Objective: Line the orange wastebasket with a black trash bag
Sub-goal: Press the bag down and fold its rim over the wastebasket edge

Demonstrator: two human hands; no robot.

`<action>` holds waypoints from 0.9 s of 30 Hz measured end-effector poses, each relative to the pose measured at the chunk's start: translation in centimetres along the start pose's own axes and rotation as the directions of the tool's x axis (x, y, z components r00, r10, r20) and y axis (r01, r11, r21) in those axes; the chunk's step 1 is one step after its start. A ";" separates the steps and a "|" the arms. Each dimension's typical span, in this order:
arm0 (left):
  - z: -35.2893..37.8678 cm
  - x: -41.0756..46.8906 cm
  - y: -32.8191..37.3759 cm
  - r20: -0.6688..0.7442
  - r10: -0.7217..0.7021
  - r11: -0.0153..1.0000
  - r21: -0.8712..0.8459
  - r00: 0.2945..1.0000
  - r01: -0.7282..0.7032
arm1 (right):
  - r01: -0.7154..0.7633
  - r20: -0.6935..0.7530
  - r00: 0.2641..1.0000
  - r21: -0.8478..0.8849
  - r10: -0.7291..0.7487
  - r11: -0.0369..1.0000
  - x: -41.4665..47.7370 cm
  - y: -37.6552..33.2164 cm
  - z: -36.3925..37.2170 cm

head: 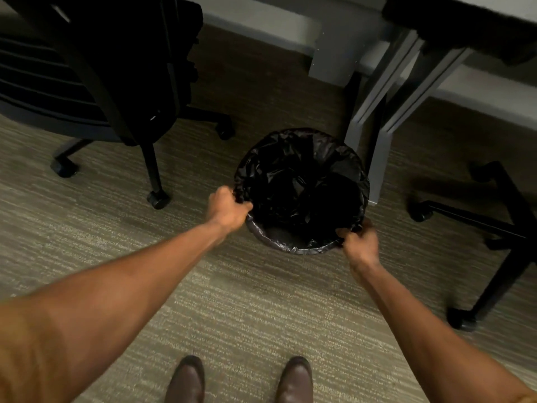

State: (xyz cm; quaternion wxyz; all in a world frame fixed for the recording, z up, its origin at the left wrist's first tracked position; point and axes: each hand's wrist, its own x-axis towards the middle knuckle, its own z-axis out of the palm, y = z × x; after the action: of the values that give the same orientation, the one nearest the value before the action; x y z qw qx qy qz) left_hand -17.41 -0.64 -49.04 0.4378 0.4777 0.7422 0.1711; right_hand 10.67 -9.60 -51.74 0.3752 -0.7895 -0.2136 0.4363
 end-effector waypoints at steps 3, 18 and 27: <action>1.0 2.4 1.9 0.072 0.048 0.999 0.010 0.996 -0.048 | 0.007 0.021 1.000 0.067 -0.008 0.998 1.4 -0.7 -0.5; 6.8 9.7 5.7 0.238 0.185 0.978 0.055 0.953 -0.204 | 0.028 0.026 0.999 0.203 -0.034 0.979 7.2 1.4 -1.2; 8.0 10.6 5.8 0.280 0.160 0.984 0.034 0.947 -0.176 | 0.010 0.019 1.000 0.253 -0.015 0.967 8.2 1.9 -1.6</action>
State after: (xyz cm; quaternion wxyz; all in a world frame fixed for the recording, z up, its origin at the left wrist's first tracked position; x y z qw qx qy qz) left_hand -9.35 9.99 -54.74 0.5066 0.5710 0.6352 0.1177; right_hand 16.36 -6.01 -56.99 0.4734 -0.7293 -0.1651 0.4655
